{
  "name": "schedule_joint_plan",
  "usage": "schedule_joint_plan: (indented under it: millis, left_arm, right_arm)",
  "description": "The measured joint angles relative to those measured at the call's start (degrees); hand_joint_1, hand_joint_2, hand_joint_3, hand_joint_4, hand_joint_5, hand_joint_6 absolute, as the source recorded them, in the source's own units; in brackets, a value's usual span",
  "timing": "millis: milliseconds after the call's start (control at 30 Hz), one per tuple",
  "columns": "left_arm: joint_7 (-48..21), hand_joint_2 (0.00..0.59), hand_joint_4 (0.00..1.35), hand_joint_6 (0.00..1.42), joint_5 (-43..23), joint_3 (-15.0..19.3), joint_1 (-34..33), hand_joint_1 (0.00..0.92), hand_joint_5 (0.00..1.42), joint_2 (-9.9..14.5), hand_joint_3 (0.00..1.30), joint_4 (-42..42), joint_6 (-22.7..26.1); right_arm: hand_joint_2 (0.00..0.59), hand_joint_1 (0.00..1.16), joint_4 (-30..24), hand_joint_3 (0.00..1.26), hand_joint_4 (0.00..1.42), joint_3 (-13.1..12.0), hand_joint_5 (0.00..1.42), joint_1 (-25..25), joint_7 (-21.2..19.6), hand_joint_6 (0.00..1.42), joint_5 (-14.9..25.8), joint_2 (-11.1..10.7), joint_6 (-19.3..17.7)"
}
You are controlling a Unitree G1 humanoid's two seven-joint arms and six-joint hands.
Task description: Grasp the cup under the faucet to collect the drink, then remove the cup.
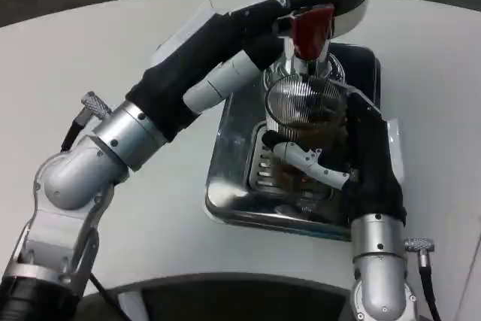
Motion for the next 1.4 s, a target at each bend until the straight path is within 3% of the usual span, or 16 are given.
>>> schedule_joint_plan:
  millis: [400, 833, 1400]
  left_arm:
    - [-2.85, 0.065, 0.02, 0.08, -4.91, 2.2, 1.2, 0.0, 0.13, -2.52, 0.16, -1.47, 5.32]
    - [-4.64, 0.067, 0.01, 0.08, -6.5, 4.05, 1.61, 0.0, 0.13, -4.03, 0.16, -2.41, 7.42]
    - [-3.77, 0.066, 0.03, 0.08, -6.65, 7.49, 4.93, 0.0, 0.13, -4.5, 0.19, -10.72, 10.21]
  right_arm:
    - [0.144, 1.02, -0.39, 0.48, 0.59, 0.09, 0.67, 0.35, 0.0, 0.59, -0.26, -0.15, -0.37]
    - [0.139, 1.03, -1.69, 0.49, 0.61, 0.07, 0.68, 1.21, 0.0, 0.6, -0.63, -0.35, -0.41]
    - [0.137, 1.02, -2.75, 0.49, 0.61, -0.21, 0.69, 1.34, 0.0, 0.6, -0.61, -0.86, -0.94]
